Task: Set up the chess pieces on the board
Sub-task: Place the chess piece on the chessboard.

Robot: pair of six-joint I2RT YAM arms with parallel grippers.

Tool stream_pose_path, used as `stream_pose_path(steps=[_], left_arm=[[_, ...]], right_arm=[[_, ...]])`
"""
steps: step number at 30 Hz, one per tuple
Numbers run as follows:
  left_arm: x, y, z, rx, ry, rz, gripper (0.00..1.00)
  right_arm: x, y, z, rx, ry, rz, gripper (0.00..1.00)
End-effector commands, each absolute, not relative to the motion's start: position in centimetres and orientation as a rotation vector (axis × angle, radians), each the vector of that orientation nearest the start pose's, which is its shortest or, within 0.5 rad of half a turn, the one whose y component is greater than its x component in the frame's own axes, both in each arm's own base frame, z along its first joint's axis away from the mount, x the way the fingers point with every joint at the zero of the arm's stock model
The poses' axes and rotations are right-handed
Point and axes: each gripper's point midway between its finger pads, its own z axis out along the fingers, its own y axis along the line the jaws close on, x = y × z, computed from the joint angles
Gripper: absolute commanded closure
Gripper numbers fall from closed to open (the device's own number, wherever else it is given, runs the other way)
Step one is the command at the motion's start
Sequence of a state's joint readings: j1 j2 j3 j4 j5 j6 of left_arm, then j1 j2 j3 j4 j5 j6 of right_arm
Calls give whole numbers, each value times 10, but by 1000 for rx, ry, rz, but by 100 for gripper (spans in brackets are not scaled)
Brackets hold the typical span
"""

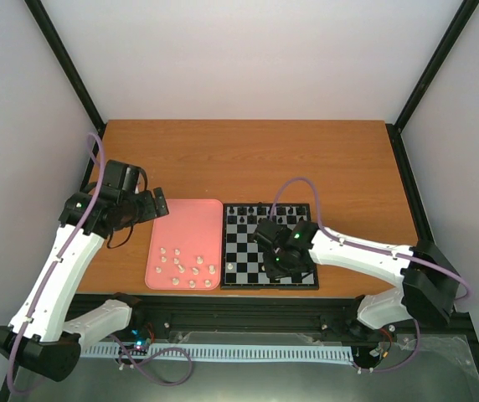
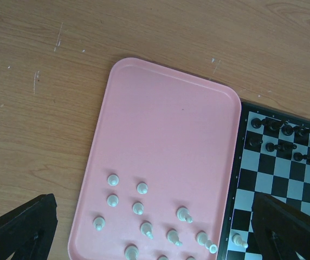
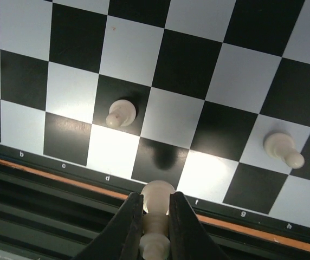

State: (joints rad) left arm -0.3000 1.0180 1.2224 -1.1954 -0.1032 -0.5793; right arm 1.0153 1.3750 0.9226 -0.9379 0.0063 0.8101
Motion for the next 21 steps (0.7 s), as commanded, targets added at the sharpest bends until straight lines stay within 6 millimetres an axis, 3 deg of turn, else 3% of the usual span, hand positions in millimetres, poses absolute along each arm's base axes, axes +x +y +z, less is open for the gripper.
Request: stream_pose_path(steps=[1,21], left_arm=[[245,-57,258,-396,2485,-236,0],[243,-57,254,-399,2491,-234,0]], right_arm=[[142,227,66,-292,2999,208,97],[140,223,45,-324,3042,124,97]])
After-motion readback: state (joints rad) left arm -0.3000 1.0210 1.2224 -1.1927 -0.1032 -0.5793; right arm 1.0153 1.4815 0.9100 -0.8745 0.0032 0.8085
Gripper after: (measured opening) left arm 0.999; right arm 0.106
